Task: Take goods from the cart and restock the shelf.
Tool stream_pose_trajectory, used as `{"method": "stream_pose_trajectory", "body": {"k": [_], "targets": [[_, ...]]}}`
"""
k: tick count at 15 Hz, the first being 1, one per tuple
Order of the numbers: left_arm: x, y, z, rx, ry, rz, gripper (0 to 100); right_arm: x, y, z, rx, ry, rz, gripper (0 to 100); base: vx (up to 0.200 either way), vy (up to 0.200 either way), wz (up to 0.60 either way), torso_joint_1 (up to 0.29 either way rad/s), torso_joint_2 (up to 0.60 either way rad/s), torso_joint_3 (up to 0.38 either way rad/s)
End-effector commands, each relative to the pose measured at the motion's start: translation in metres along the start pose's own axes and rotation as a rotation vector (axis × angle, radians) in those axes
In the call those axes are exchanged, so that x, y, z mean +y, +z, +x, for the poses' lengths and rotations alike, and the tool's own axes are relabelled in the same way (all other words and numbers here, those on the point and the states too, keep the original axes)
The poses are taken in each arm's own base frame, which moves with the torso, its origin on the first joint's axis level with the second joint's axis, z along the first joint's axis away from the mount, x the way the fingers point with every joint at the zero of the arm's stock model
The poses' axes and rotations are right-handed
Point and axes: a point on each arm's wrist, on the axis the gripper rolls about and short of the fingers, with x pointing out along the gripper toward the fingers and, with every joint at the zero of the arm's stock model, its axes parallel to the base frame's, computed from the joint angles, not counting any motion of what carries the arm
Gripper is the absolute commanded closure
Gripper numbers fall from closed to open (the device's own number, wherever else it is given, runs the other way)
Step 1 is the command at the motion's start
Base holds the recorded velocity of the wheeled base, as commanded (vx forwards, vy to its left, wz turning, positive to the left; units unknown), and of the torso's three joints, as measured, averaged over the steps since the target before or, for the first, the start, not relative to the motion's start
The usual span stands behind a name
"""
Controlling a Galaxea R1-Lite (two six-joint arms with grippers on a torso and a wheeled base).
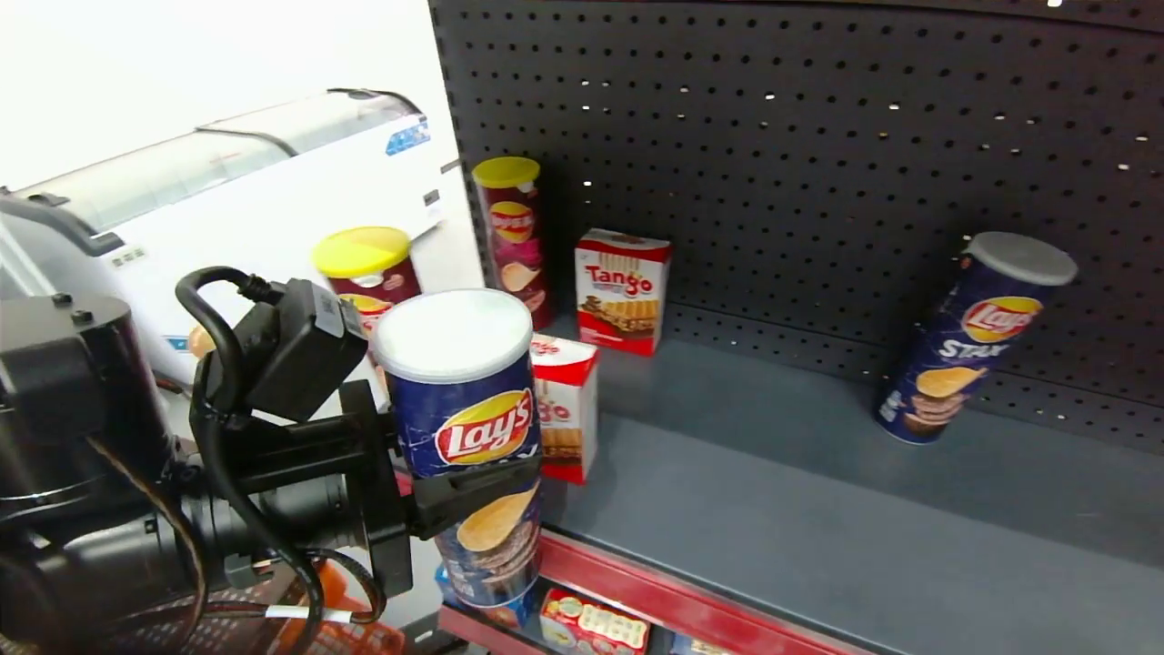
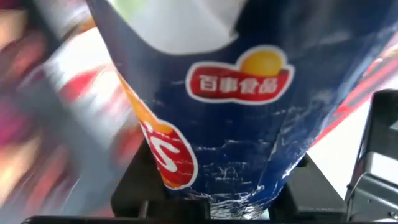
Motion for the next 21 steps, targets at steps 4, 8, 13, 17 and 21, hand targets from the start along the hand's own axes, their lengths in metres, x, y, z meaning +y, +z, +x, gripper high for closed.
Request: {"method": "stream_pose_trajectory", "body": {"k": [4,8,13,17,21], "targets": [[-0.0013,-0.0034,0.006,0.018,-0.018,-0.008,100,0.0,0.0001,0.0001,0.001,0.0,0.0,0,0.0,0.0,-0.6,-0.002,0.0,0.004],[0.0006,-0.0037,0.0052,0.019,-0.007,-0.009,100,0.0,0.0003,0.0001,-0.001,0.0,0.0,0,0.0,0.0,0.0,0.0,0.0,0.0],[0.0002,-0.0044,0.0038,0.019,-0.006,-0.011,100,0.0,0.0003,0.0001,-0.001,0.002,-0.002,0,0.0,0.0,-0.36,0.002,0.0,0.001],[0.0005,-0.0057,0.0033,0.024,-0.002,-0.014,100,0.0,0.0003,0.0001,-0.001,0.002,-0.002,0,0.0,0.0,0.0,0.0,0.0,0.0],[0.005,-0.007,-0.0022,0.03,0.051,-0.016,100,0.0,0.0001,0.0001,0.001,0.002,-0.003,0,0.0,0.0,0.0,0.0,0.0,0.0]]}}
